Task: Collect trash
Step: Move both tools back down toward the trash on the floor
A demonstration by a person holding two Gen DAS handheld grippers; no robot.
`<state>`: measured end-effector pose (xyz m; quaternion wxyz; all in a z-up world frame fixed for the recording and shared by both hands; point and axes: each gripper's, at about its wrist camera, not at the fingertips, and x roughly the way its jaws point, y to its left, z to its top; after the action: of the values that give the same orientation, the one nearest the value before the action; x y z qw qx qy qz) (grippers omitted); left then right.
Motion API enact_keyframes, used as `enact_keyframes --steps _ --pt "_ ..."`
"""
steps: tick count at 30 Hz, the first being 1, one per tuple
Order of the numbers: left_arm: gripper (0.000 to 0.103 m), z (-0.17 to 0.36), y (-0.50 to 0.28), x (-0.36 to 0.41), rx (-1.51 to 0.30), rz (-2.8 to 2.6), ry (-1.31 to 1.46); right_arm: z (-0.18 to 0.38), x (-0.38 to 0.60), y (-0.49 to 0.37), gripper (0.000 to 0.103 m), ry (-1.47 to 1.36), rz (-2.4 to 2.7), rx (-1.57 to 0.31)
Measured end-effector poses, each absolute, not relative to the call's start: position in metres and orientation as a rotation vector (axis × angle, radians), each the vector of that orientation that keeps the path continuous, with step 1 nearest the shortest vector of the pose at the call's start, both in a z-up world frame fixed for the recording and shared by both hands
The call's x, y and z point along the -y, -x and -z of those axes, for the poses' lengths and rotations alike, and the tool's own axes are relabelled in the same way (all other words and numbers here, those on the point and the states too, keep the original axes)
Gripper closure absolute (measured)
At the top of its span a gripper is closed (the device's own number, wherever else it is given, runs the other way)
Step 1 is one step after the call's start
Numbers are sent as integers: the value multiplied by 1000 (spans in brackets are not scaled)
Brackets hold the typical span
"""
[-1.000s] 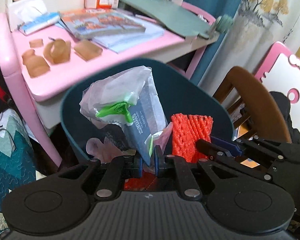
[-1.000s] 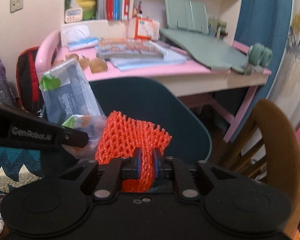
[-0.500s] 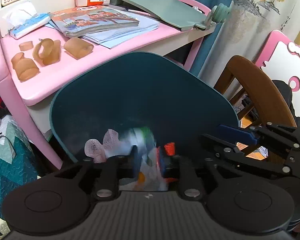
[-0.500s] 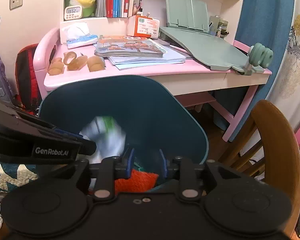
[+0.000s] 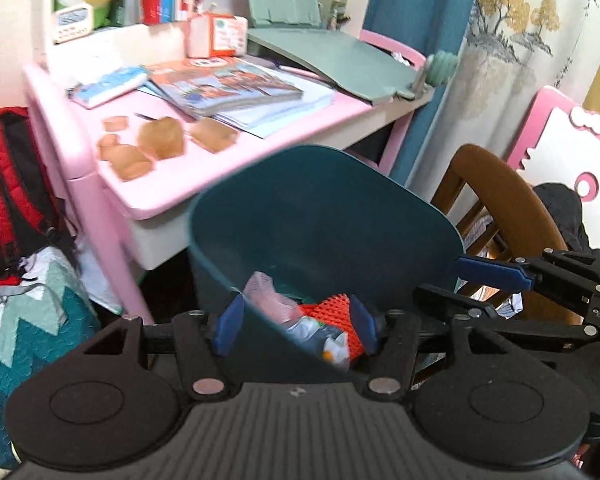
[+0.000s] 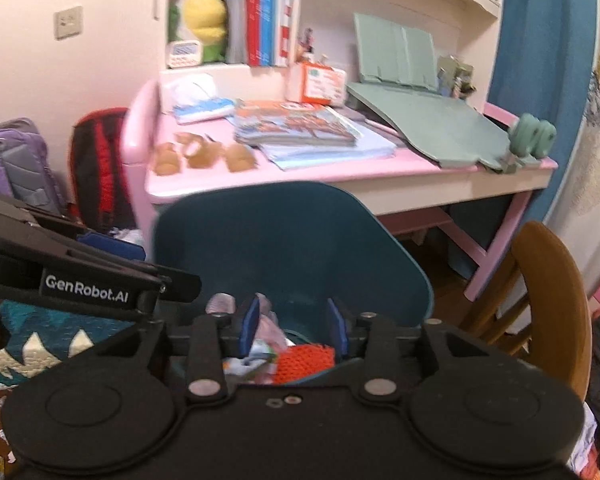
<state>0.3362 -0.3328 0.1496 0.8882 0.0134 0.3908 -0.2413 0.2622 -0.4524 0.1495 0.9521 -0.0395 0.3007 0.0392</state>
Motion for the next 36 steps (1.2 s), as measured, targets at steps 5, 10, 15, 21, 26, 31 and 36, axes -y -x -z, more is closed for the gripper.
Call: enact_keyframes --steps 5,10,15,21,26,31,36 --pt "40 -164 -312 293 -769 462 -24 -161 425 -244 57 88 -149 -576" --pt "34 -171 -287 245 -737 413 -1 -168 393 -232 54 84 -218 -556" --pt "32 -170 -262 193 -725 354 8 -166 353 -225 53 66 -320 -560" --pt "26 -160 -237 121 -717 264 62 -154 297 -224 51 70 -450 -583" --pt "20 -141 -218 60 -722 184 117 -135 243 -222 51 91 -569 -618" --pt "10 -112 -206 4 -732 103 159 -102 186 -220 51 142 -690 -662" --pt "3 -69 -202 -50 -749 25 213 -60 134 -223 50 201 -782 -709"
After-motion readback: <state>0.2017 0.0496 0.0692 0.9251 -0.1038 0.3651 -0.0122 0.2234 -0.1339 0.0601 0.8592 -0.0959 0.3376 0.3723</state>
